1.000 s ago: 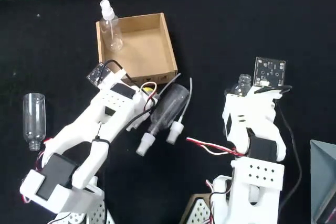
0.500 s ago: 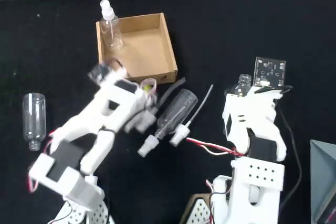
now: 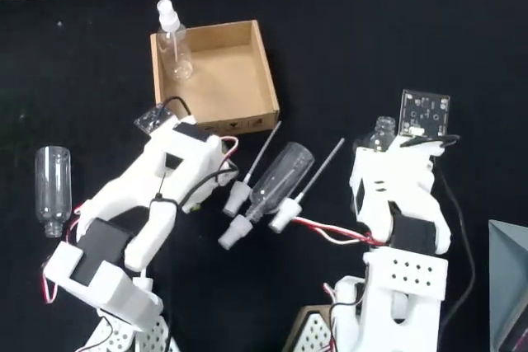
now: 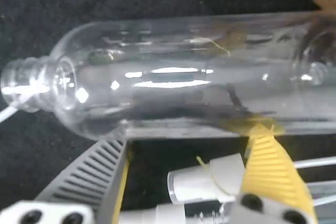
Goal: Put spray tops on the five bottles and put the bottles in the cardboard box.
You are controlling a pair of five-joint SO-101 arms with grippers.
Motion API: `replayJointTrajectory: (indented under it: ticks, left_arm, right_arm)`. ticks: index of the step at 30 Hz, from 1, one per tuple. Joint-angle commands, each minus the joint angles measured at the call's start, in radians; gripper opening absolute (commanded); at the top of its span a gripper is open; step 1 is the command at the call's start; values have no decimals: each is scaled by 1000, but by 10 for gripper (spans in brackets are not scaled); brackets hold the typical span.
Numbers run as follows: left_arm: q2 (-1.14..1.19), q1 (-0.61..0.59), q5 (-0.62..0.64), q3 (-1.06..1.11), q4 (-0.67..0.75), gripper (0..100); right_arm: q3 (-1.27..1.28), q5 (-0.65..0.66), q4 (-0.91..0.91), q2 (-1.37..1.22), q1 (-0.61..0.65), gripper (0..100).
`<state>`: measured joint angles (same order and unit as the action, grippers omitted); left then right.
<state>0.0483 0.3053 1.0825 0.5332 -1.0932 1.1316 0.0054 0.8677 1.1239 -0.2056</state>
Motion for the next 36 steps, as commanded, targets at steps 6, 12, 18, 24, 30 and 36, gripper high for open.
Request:
replayJointTrajectory:
  ticks: [6,12,18,24,30,36]
  left_arm:
    - [-8,2,-3,-303,-270,321]
    - [-3,39,23,-349,-308,321]
    - [3,133,95,-323,-302,321]
    - [3,168,31,-234,-302,321]
    - [3,119,-107,-154,-307,321]
    - [3,50,-190,-113,-308,321]
  right_arm:
    - [-7,0,-28,19,-49,47]
    - [-7,0,-29,19,-49,47]
    - [-7,0,-29,19,-49,47]
    - [-7,0,-29,19,-49,47]
    - [-7,0,-29,19,-49,47]
    - [-7,0,-28,19,-49,47]
